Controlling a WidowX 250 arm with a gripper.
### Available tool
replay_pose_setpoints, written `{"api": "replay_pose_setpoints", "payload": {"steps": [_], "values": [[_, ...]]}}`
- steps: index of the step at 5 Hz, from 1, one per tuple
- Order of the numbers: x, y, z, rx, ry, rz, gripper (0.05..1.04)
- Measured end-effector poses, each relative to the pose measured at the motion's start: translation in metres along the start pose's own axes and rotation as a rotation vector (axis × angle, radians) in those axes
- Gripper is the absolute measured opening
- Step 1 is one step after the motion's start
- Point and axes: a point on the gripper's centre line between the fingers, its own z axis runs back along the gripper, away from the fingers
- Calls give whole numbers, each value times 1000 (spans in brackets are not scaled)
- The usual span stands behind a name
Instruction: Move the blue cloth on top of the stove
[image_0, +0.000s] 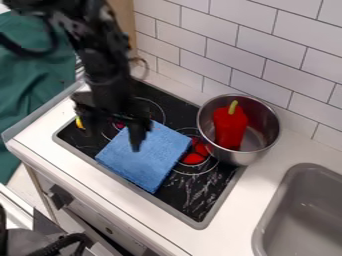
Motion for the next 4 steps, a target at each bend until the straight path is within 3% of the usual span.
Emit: {"api": "replay_pose_setpoints", "payload": {"steps": [2,3,4], "values": [[6,-12,-29,-1,94,-6,1010],[10,-15,-36,29,102,41,1010],[15,-14,-40,72,78,115,1010]]}}
